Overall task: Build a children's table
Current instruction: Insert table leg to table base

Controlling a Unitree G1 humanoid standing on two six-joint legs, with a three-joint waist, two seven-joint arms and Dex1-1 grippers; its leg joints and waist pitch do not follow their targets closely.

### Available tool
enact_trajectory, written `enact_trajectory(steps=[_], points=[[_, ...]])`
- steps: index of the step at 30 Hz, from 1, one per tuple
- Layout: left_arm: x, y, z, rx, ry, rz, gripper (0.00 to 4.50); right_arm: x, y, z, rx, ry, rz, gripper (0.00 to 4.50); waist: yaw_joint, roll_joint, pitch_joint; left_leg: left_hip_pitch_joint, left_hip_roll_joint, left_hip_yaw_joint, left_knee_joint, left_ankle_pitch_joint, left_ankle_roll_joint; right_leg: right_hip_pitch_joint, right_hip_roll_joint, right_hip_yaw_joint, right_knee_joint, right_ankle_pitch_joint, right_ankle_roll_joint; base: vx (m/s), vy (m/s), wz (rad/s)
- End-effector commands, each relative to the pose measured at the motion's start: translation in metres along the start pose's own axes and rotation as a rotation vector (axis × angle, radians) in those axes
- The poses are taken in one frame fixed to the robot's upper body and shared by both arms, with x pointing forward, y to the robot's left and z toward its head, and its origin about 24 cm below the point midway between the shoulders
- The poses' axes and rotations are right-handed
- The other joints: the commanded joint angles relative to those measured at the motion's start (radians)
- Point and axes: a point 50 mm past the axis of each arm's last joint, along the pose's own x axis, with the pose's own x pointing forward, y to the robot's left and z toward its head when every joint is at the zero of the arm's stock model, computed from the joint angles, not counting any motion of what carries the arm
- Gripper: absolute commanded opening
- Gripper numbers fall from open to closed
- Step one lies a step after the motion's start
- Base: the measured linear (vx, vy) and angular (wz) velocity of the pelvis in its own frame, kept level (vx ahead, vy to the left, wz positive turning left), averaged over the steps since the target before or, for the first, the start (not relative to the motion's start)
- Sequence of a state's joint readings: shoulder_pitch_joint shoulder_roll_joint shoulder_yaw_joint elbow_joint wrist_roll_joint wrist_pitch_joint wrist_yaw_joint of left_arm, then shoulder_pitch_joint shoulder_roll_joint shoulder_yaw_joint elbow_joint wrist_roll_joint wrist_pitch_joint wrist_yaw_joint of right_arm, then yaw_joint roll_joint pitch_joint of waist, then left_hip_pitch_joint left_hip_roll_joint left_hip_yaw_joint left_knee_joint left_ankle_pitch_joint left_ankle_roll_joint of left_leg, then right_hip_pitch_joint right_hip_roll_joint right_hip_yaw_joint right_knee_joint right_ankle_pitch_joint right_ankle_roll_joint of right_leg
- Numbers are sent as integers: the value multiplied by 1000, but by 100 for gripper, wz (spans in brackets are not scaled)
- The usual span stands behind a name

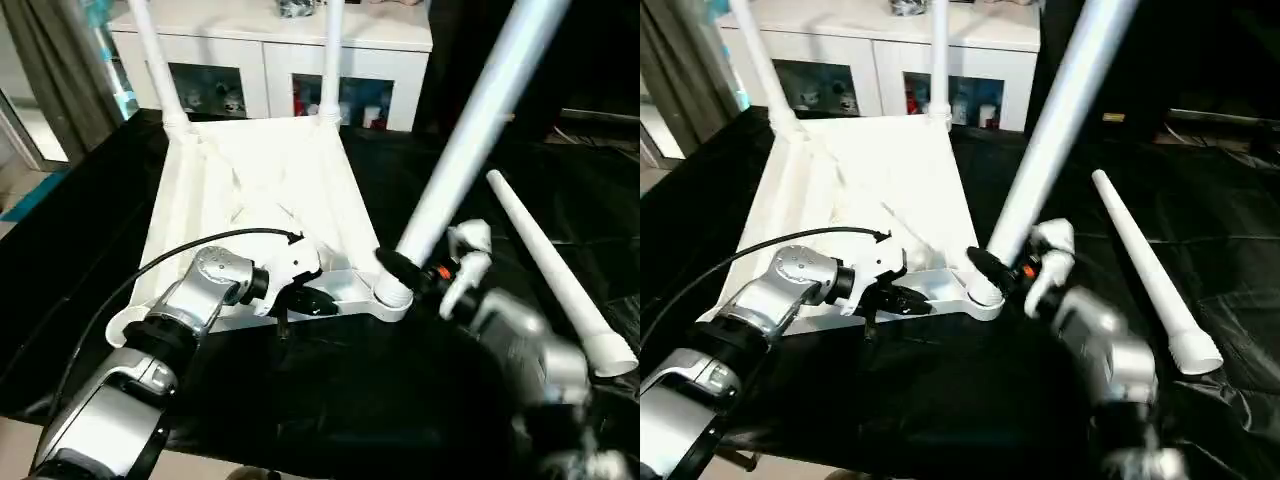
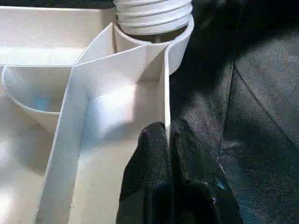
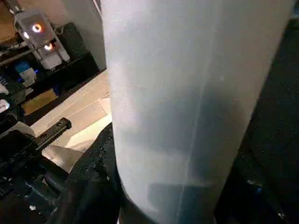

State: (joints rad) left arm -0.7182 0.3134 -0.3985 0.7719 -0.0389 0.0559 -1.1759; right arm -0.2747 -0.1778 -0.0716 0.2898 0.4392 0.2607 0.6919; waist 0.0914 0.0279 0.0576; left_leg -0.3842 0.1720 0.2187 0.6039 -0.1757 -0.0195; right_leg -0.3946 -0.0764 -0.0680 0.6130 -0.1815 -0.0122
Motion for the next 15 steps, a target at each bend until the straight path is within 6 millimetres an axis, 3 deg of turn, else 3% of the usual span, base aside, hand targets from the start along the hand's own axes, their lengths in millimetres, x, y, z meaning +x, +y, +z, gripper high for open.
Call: enact_trajectory(steps=[1, 8, 15], points=[[-8, 10, 18, 59, -43, 44, 0, -13, -5, -28, 19, 84, -58, 194, -4, 3, -67, 35, 68, -48, -77, -310, -22, 28, -93, 53, -99, -352, -186, 0, 0, 0], [-6, 12, 19, 61, -43, 52, 0, -20, 0, -36, -53, 72, -57, 194, -3, 8, -65, 40, 69, -51, -81, -343, -25, 26, -95, 54, -103, -374, -184, 0, 0, 0], [-5, 12, 19, 70, -34, 45, 0, -12, 4, -34, -201, 167, 7, 194, -10, 4, -57, 39, 66, -53, -84, -369, -27, 30, -95, 53, -109, -442, -173, 0, 0, 0]])
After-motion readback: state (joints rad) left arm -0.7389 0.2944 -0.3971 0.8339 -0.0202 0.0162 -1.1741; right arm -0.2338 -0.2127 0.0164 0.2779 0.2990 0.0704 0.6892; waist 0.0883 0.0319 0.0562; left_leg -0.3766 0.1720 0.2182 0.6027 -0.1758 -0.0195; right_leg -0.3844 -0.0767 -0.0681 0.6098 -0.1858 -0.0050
